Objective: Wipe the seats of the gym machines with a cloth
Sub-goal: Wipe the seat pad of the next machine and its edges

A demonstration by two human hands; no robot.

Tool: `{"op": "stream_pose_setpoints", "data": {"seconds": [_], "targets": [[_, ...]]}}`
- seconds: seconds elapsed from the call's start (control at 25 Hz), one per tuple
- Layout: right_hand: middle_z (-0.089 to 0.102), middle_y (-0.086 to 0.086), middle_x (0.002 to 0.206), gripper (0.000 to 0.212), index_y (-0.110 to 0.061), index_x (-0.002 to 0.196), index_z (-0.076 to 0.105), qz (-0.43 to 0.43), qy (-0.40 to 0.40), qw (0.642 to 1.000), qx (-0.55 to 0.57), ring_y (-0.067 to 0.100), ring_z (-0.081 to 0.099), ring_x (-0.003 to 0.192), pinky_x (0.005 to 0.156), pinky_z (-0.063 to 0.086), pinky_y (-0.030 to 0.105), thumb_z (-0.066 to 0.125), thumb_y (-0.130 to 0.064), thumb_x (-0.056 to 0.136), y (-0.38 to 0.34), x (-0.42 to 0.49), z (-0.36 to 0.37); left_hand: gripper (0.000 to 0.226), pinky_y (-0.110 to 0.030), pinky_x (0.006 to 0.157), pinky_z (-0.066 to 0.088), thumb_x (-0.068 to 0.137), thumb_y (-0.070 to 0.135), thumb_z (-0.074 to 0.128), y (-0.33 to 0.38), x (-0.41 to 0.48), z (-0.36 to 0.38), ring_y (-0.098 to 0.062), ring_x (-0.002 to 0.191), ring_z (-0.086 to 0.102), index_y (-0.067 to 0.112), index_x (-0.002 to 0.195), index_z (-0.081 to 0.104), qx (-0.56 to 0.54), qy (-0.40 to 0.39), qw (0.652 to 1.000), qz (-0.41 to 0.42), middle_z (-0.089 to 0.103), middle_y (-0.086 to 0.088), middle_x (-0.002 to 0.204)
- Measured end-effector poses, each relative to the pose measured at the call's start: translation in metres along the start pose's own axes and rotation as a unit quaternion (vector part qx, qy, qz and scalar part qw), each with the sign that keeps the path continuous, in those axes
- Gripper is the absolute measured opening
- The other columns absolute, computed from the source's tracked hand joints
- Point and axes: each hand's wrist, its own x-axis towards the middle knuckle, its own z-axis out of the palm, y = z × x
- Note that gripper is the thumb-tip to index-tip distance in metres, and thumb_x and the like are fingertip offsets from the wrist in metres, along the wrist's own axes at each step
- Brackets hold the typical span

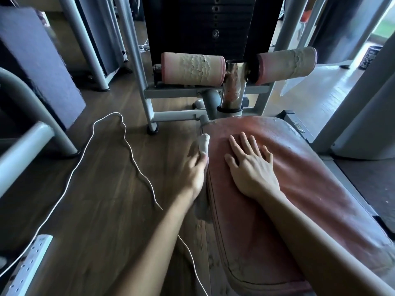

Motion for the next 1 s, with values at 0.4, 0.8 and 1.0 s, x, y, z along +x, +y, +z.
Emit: {"op": "stream_pose_setpoints", "data": {"seconds": [0.4,0.8,1.0], "targets": [[0.001,-0.005,0.169,0.06,-0.038,0.159,0.013,-0.003,0.001,1.0,0.008,0.013,-0.005,0.155,0.125,0.002,0.045,0.024,-0.052,0.102,0.001,0.0,0.0,0.042,0.002,0.076,0.035,0.107,0.024,0.044,0.026,0.008,0.007,-0.006,0.119,0.046,0.008,0.145,0.048,-0.047,0.022,0.999,-0.017,0.056,-0.004,0.136],[0.002,-0.005,0.169,0.059,-0.038,0.159,0.014,-0.003,0.005,1.0,0.003,0.013,-0.004,0.156,0.125,0.002,0.045,0.025,-0.051,0.103,0.0,0.0,-0.001,0.04,-0.012,0.085,0.045,0.107,0.021,0.042,0.029,0.06,0.004,-0.023,0.117,0.06,0.001,0.14,0.052,-0.055,0.012,0.998,-0.011,0.061,-0.011,0.126],[0.003,-0.005,0.169,0.059,-0.038,0.159,0.014,-0.001,0.008,1.0,0.0,0.013,-0.004,0.156,0.125,0.002,0.045,0.025,-0.052,0.103,0.0,0.001,0.001,0.059,-0.032,0.107,0.046,0.089,0.062,0.05,-0.009,0.009,-0.003,-0.016,0.118,0.061,0.025,0.133,0.063,0.012,-0.008,1.0,-0.001,0.066,0.003,0.129]]}}
